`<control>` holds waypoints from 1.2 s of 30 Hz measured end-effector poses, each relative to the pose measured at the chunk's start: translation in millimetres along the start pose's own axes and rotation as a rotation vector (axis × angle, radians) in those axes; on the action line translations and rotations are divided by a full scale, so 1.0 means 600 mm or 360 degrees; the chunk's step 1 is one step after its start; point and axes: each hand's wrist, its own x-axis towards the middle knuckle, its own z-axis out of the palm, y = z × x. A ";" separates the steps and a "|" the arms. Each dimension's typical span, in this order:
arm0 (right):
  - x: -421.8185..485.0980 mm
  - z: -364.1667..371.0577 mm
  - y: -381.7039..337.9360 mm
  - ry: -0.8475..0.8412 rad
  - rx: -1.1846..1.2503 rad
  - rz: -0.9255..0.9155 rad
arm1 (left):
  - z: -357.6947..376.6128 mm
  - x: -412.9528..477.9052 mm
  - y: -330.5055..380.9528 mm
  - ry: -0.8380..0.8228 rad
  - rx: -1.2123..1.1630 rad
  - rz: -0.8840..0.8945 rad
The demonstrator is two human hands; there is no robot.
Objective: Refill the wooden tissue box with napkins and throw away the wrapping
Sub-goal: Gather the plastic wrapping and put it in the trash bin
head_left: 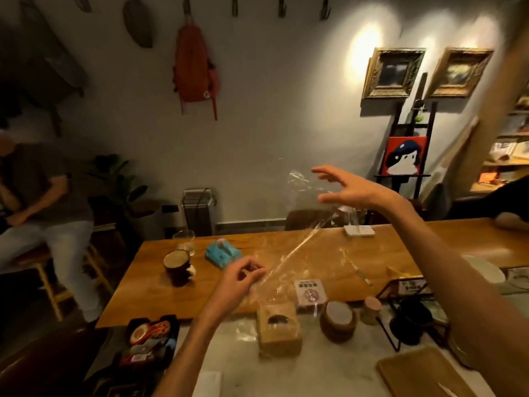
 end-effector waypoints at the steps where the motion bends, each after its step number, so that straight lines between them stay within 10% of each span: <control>1: 0.002 -0.006 -0.006 0.0028 0.0028 -0.0080 | 0.017 0.007 0.015 0.0009 0.0157 0.0093; 7: 0.002 0.000 -0.015 -0.0149 -0.0756 -0.0362 | 0.049 0.040 0.060 0.0025 0.0446 0.0248; 10: -0.015 0.014 0.020 -0.0250 -0.0393 -0.0346 | 0.032 0.033 0.067 0.0144 0.0080 0.0051; 20: -0.027 0.140 0.136 0.0627 0.0148 -0.0498 | -0.073 -0.059 0.058 -0.0080 -0.0204 -0.0498; 28: -0.032 0.275 0.012 0.0289 -0.0524 -0.0788 | -0.126 -0.166 0.064 0.0400 0.0222 -0.0452; 36: -0.086 0.427 -0.241 -0.0437 -0.0036 -0.1068 | -0.240 -0.294 0.052 0.0521 0.0008 -0.0328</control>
